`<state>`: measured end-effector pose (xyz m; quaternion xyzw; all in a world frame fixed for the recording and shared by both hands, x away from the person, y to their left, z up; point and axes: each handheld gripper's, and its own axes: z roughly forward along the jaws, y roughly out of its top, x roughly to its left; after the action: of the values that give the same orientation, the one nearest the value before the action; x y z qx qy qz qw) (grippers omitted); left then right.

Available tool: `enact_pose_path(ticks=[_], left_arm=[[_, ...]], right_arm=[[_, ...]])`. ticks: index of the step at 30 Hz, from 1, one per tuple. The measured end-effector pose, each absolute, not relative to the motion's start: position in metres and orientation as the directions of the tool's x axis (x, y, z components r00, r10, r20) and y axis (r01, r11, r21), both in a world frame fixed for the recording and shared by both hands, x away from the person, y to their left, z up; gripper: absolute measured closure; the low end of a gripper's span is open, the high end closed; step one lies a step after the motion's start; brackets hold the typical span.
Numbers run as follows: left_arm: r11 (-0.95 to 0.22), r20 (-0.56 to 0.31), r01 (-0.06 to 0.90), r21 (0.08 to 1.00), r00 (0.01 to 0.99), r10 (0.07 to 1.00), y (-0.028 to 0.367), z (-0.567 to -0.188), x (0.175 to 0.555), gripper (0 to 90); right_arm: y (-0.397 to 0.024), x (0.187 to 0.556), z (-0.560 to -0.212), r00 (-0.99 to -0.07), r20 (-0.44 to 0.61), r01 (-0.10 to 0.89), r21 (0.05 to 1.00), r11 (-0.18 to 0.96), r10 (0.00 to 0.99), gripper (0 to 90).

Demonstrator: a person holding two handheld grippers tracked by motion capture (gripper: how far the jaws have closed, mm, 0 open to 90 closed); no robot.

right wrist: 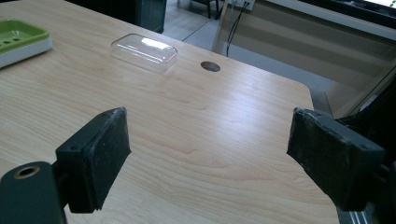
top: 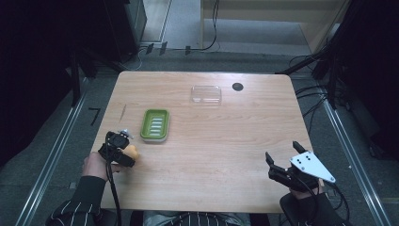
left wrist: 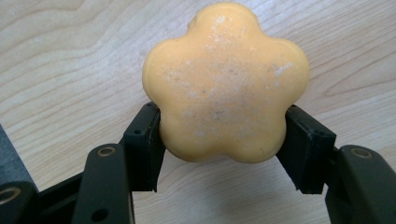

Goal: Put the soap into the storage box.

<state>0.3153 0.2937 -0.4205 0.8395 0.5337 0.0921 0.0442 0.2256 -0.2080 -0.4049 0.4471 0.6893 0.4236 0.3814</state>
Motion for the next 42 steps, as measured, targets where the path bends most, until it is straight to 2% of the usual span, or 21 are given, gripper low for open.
enact_pose_path(ticks=[42], left_arm=[[-0.533, 0.109, 0.823, 0.195, 0.522, 0.846, 0.263, -0.399, 0.352, 39.4]], right_arm=[[-0.207, 0.226, -0.405, -0.316, -0.155, 0.293, 0.923, 0.251, 0.936, 13.4]])
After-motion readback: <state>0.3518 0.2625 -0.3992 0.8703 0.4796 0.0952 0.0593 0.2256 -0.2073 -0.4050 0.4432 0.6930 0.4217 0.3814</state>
